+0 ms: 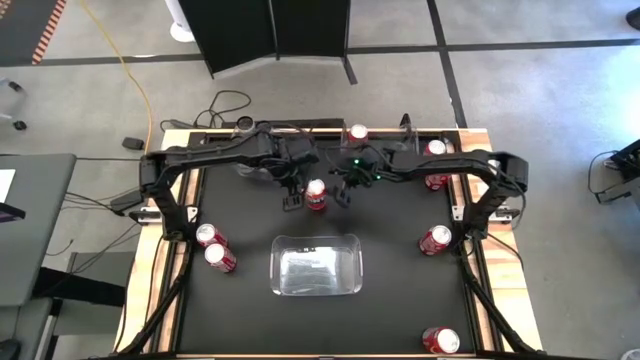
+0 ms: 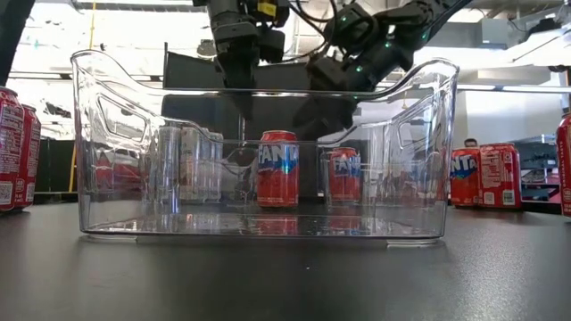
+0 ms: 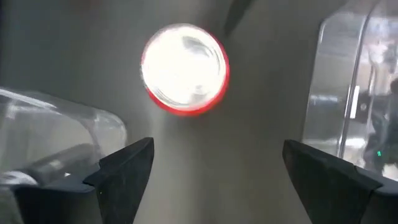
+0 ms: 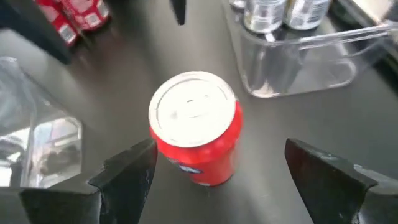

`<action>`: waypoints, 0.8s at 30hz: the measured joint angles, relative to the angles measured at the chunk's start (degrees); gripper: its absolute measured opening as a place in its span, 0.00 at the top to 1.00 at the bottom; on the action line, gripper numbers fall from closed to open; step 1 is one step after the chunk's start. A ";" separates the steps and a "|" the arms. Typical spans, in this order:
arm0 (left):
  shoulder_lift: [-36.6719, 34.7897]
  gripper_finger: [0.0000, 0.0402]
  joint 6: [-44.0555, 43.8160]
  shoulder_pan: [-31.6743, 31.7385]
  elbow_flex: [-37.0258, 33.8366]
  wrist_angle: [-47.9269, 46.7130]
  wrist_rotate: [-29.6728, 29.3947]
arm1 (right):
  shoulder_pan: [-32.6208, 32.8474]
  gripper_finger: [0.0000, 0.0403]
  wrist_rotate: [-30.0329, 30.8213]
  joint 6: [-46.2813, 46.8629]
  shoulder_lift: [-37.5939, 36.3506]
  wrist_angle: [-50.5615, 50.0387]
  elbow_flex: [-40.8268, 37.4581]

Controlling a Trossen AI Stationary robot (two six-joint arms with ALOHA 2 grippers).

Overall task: Sort soda cans
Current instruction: Put the top left red soda can into the top right transparent bin

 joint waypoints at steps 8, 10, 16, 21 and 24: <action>0.00 0.12 0.22 -0.39 -2.96 5.33 0.13 | 0.89 0.08 0.02 -6.64 0.71 0.64 0.02; -0.02 0.12 0.21 -0.43 -3.65 7.49 0.16 | 0.86 0.08 0.50 -8.46 0.71 1.11 0.02; -0.02 0.12 0.13 -0.42 -3.88 10.74 0.15 | 0.60 0.08 0.12 -10.58 0.74 4.64 0.02; -0.02 0.12 -0.51 -0.42 -3.88 10.87 0.15 | 0.31 0.05 -2.99 -9.36 4.06 5.20 0.12; -0.02 0.12 -1.59 -0.42 -3.88 10.48 0.15 | 0.57 0.02 -3.74 -8.71 6.07 5.46 0.99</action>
